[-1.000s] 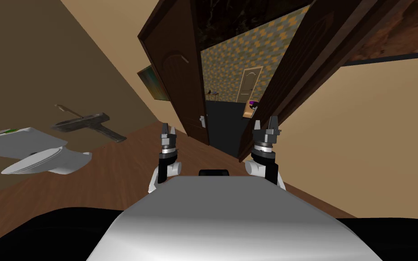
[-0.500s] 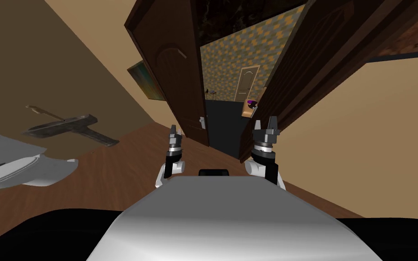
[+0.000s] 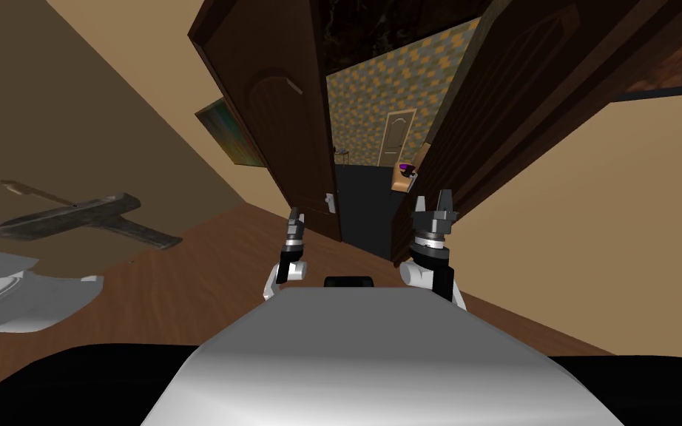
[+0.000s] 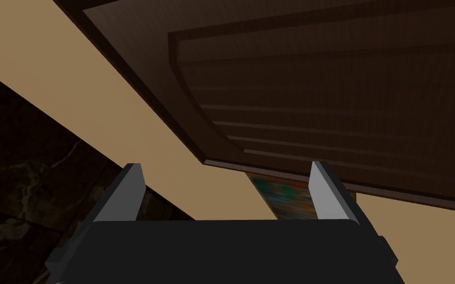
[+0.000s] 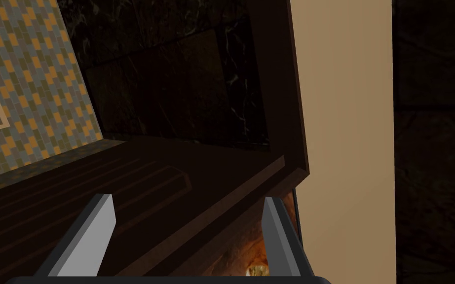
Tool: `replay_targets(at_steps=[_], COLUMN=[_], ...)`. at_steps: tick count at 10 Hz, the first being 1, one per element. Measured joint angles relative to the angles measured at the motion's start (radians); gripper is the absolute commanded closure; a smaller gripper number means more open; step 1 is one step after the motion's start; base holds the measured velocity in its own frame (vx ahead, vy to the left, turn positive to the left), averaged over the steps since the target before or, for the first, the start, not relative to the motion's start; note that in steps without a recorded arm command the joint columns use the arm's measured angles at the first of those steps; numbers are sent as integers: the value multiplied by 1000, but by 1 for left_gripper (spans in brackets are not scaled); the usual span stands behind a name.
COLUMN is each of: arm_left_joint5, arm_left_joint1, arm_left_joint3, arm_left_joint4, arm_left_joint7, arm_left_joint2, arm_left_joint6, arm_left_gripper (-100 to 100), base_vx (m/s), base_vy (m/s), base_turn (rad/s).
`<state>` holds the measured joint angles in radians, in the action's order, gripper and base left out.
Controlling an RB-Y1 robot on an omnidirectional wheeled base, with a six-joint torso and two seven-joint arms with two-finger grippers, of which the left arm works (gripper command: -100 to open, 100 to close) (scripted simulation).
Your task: Push the door open
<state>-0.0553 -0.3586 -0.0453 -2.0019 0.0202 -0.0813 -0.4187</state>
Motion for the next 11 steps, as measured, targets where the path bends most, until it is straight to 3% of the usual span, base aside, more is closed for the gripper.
replay_targets(at_steps=[2, 6, 8, 10, 11], arm_left_joint5=[5, 15, 17, 23, 21], arm_left_joint1=[26, 89, 111, 132, 135], arm_left_joint3=[-17, -51, -74, -93, -107], arm_left_joint4=[65, 173, 240, 286, 299], arm_left_joint7=[-12, -36, -44, -57, -59], arm_left_joint2=[-6, -17, -14, -22, -16], arm_left_joint6=[4, 48, 50, 65, 78], arm_left_gripper=[-100, -100, -100, -100, -100], base_vx=[98, 74, 84, 86, 46], base_vy=[99, 108, 105, 114, 72], base_turn=[-94, -102, -105, -95, -29])
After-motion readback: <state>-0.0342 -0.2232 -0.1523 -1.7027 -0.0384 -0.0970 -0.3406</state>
